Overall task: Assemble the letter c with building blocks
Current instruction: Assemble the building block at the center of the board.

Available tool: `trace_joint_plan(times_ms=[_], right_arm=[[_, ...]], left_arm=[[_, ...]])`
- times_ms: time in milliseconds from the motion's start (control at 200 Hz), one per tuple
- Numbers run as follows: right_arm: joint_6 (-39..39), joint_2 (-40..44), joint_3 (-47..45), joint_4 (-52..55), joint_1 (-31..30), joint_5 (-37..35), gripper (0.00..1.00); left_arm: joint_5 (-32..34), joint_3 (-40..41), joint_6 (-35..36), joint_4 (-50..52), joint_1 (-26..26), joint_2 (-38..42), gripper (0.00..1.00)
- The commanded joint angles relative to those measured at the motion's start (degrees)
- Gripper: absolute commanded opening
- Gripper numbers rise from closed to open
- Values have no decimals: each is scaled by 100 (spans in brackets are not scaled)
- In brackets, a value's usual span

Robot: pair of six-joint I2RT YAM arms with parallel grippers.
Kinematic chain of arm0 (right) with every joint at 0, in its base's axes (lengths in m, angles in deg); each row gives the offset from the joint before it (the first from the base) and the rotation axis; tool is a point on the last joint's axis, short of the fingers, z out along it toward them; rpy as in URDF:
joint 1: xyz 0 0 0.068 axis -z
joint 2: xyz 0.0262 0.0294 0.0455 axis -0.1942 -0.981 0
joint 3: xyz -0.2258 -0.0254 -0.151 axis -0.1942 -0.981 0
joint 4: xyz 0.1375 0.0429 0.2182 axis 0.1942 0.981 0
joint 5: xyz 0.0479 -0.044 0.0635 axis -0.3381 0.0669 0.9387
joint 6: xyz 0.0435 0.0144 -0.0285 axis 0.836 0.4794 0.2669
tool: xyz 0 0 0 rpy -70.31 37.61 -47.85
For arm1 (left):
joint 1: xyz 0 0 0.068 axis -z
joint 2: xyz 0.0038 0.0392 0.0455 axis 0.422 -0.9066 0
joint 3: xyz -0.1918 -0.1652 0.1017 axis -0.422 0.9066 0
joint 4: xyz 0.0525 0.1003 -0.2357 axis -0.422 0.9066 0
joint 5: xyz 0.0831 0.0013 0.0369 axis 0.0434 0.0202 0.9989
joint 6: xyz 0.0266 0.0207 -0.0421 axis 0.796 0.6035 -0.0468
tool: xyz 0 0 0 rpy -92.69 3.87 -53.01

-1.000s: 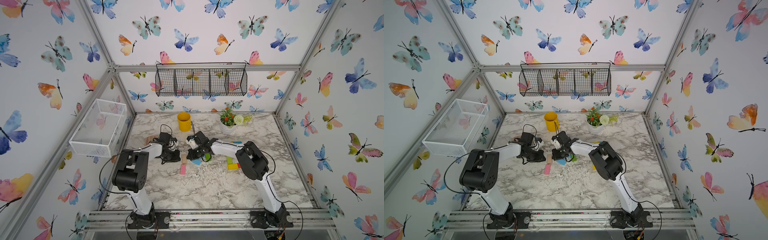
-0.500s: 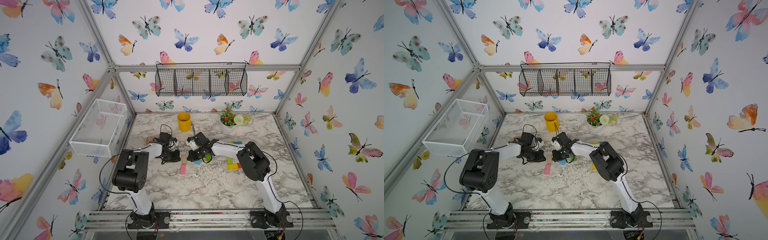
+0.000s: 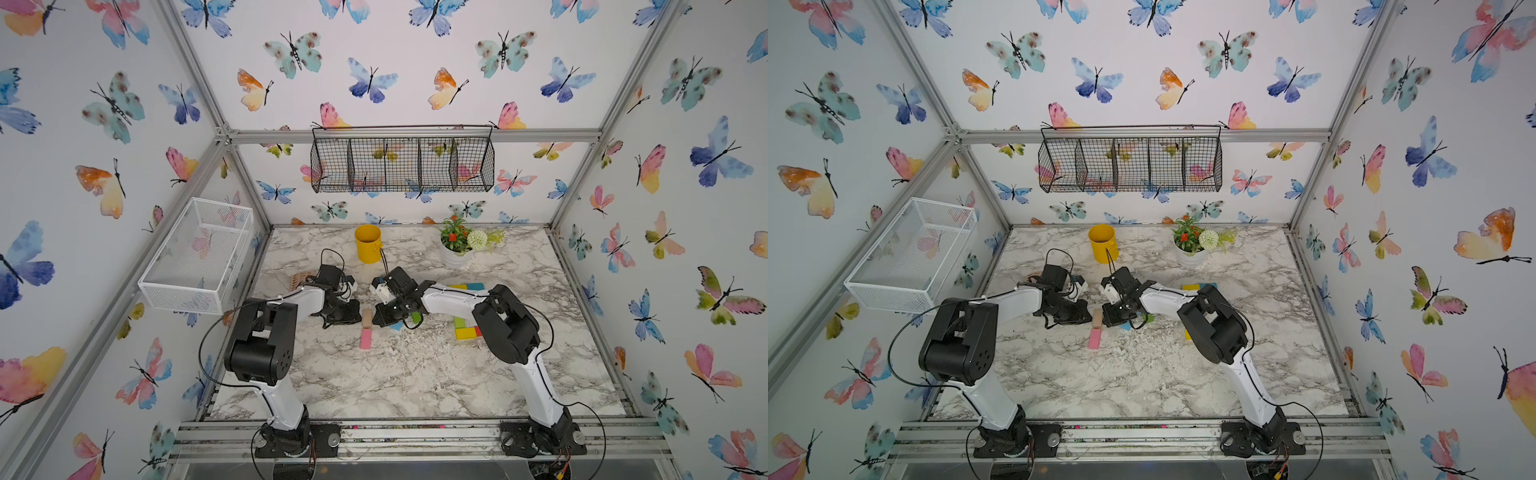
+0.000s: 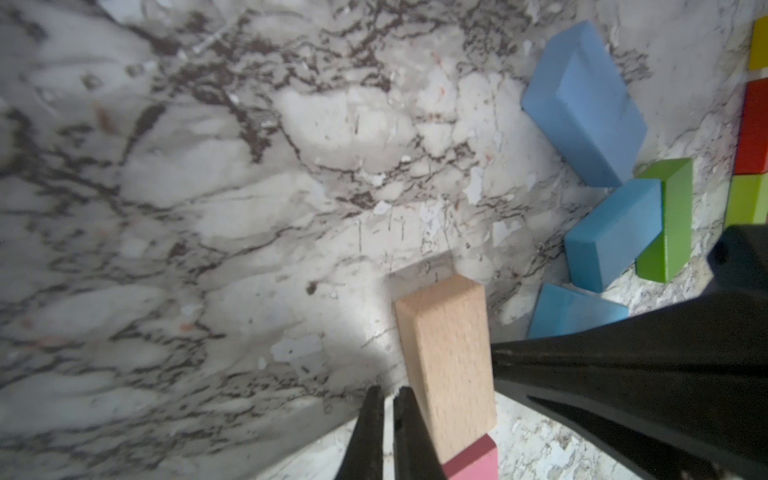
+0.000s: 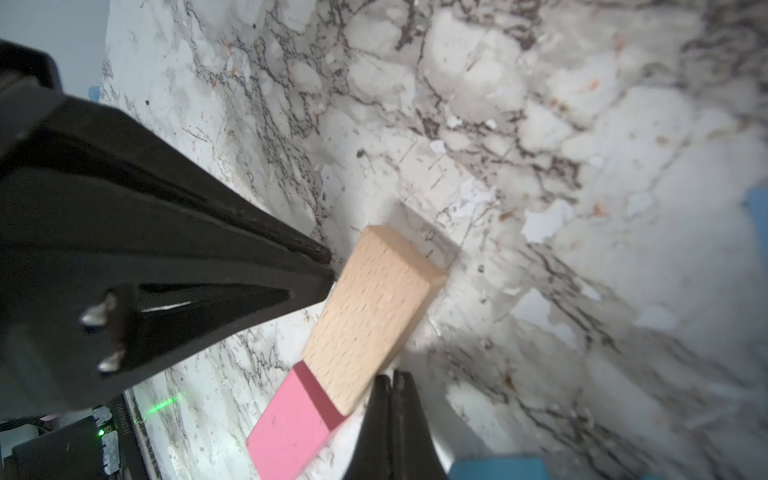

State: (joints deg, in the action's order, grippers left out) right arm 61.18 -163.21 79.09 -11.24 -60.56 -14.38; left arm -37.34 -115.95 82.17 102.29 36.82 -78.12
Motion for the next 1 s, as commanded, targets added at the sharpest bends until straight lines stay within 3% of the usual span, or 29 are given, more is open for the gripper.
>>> trace_joint_plan(times_ms=[0,606,996], right_arm=[[44,176,-21,31,-56,98,4],[209,572,55,39,-48,-774,3],[154,-63,1022,401,199,-740,3]], left_arm=[[-96,-105,27,114,18,52,11],[-420,-79,43,78,35,107,11],[-338,-70,34,70,72,118,11]])
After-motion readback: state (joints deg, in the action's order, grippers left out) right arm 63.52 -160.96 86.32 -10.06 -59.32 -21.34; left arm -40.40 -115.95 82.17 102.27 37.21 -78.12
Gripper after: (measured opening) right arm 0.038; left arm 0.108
